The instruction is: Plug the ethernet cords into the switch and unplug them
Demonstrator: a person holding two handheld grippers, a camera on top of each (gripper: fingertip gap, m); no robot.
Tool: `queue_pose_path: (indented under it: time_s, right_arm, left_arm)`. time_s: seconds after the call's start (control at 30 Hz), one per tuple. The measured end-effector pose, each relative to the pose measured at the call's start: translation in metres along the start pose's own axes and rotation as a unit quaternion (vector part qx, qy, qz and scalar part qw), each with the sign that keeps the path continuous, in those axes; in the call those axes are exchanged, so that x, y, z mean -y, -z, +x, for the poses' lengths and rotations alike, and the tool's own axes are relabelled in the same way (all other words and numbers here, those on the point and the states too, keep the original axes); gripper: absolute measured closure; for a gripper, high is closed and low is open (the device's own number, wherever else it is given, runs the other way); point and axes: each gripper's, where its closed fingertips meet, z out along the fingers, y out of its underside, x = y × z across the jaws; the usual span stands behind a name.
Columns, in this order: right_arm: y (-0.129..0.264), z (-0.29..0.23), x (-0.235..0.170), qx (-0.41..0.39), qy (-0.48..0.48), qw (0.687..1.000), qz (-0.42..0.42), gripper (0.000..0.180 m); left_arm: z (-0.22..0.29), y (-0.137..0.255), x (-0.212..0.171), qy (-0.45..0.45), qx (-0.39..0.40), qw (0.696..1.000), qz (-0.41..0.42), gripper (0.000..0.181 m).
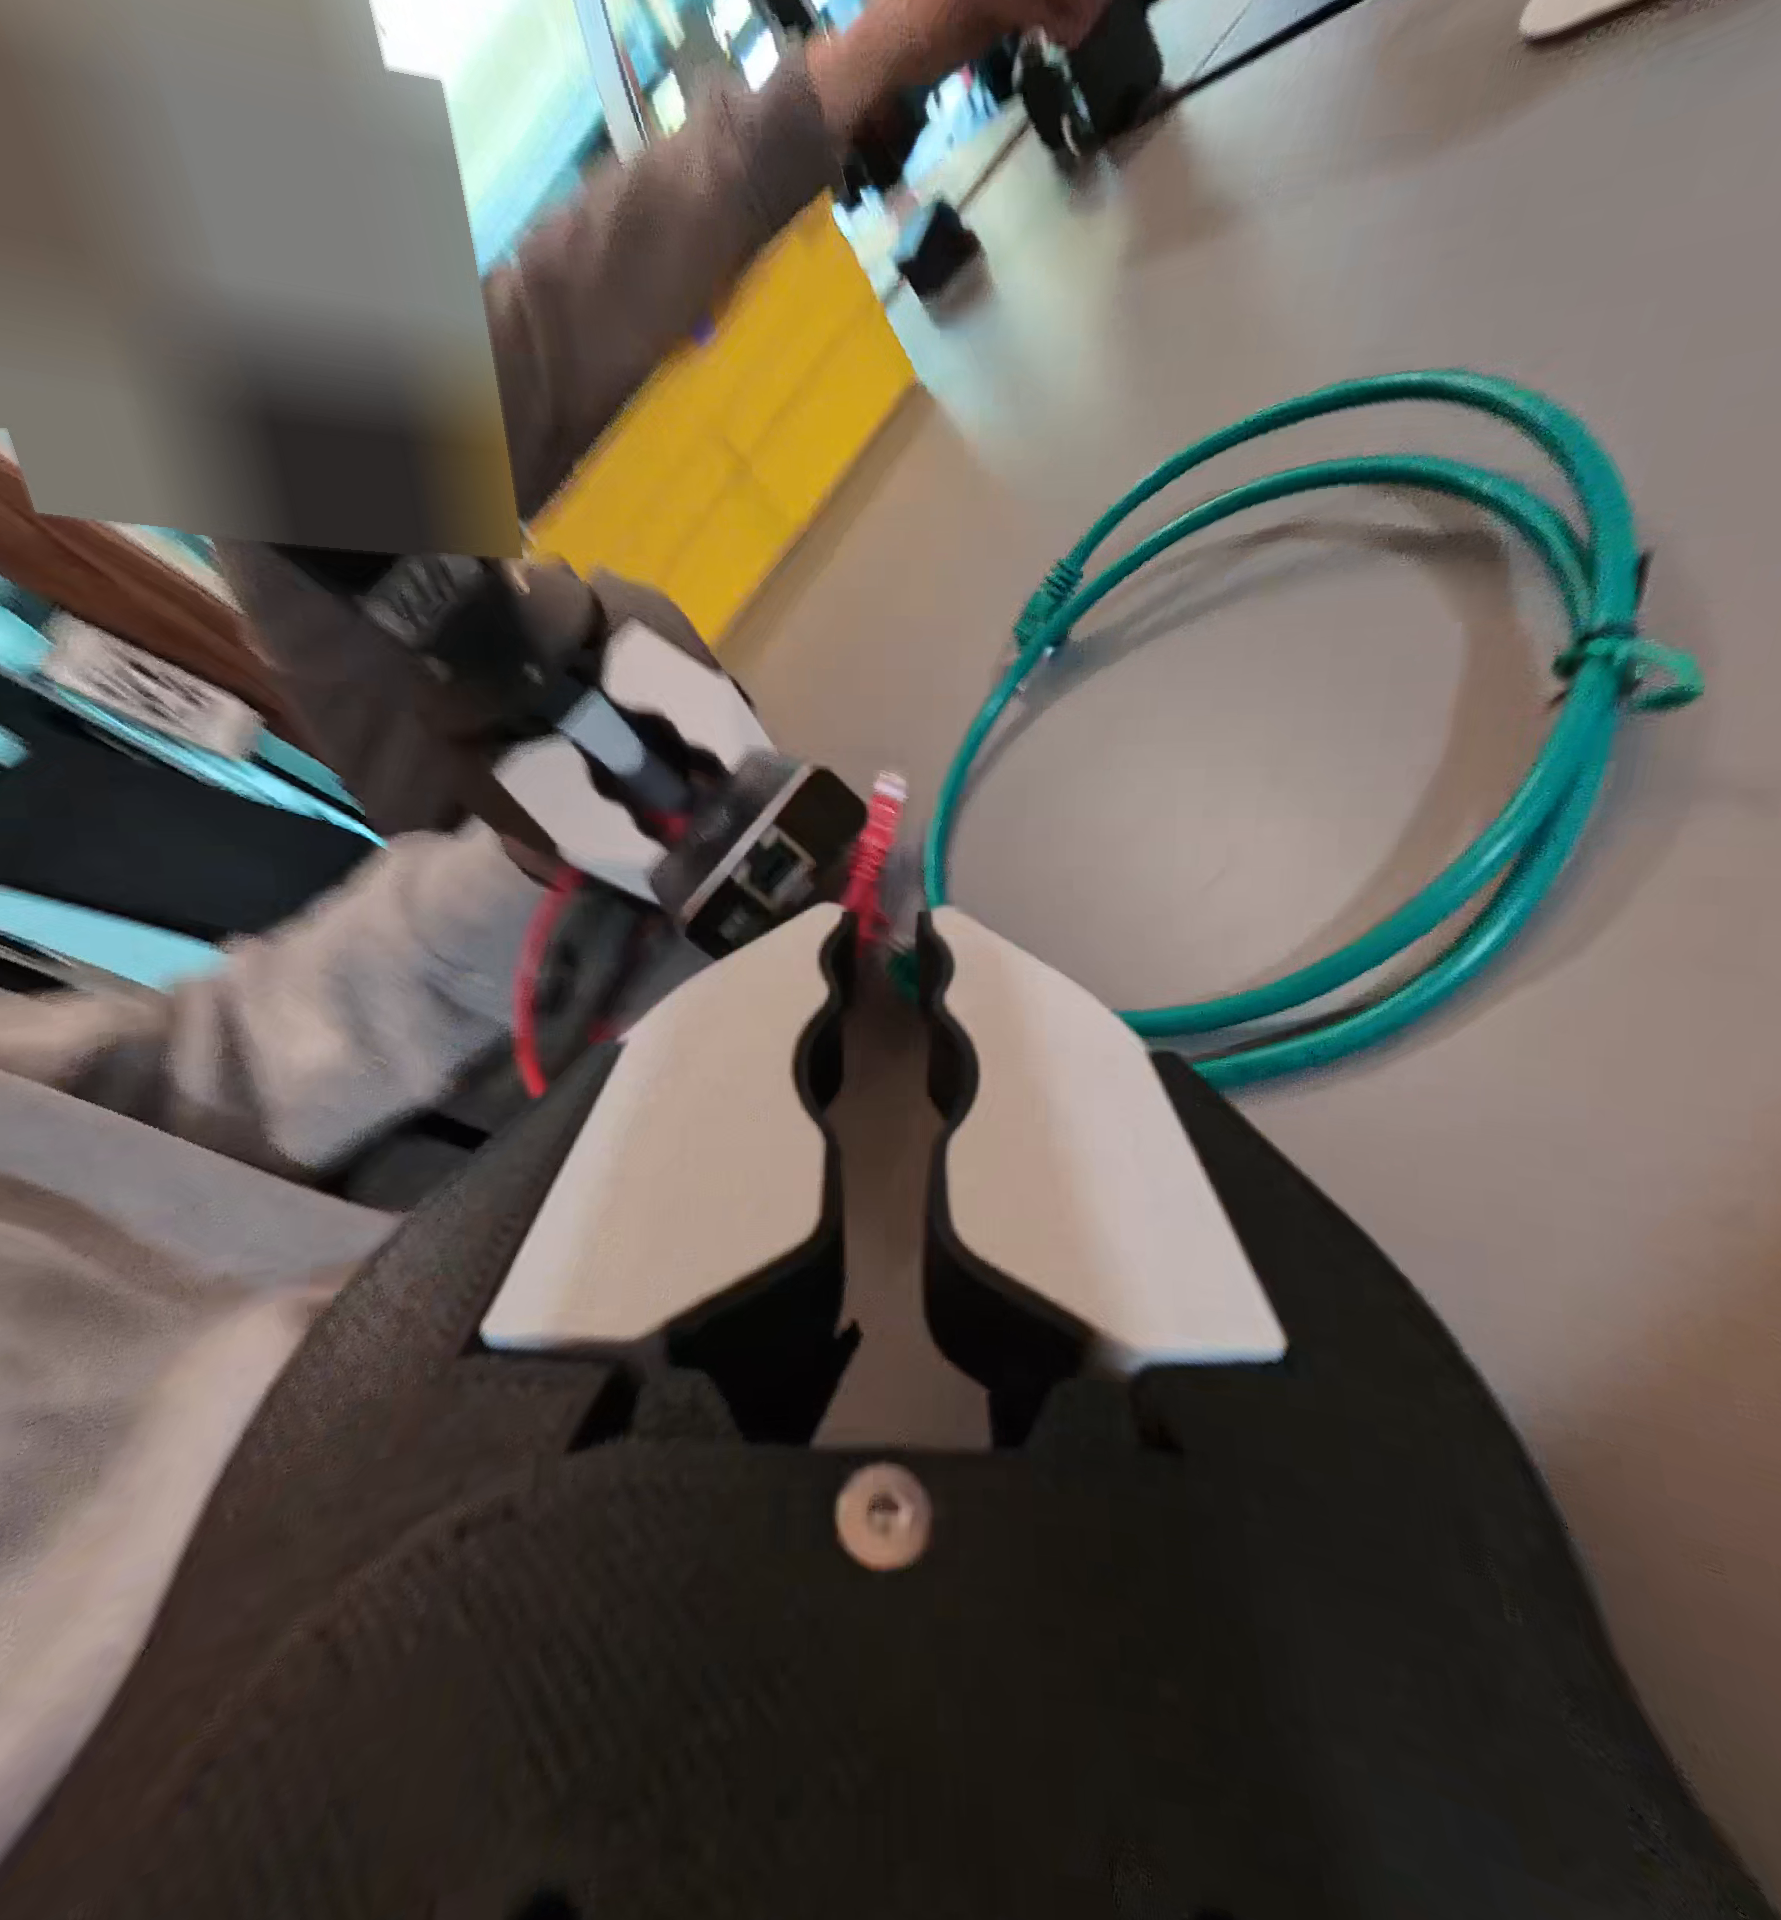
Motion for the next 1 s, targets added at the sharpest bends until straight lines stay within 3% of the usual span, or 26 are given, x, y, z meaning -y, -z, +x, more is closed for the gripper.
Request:
queue_pose_path:
  time_s: [0.17,0.33,0.73,1.0]
  right_arm:
    - [-0.014,0.009,-0.023,-0.092,0.251,0.955,-0.126,0.169]
    - [-0.028,0.020,-0.047,-0.118,0.364,0.899,-0.211,0.165]
    - [-0.038,0.011,-0.055,-0.033,0.373,0.896,-0.238,0.165]
    - [-0.025,0.016,-0.046,-0.056,0.390,0.892,-0.221,0.172]
  left_arm:
    - [-0.006,0.007,0.006,0.036,-0.008,0.999,0.034,0.151]
    - [-0.007,0.010,0.008,0.044,-0.016,0.998,0.046,0.151]
    - [0.006,-0.003,-0.004,-0.008,-0.025,1.000,-0.016,0.151]
    - [0.010,-0.007,-0.009,-0.027,-0.024,0.999,-0.034,0.151]
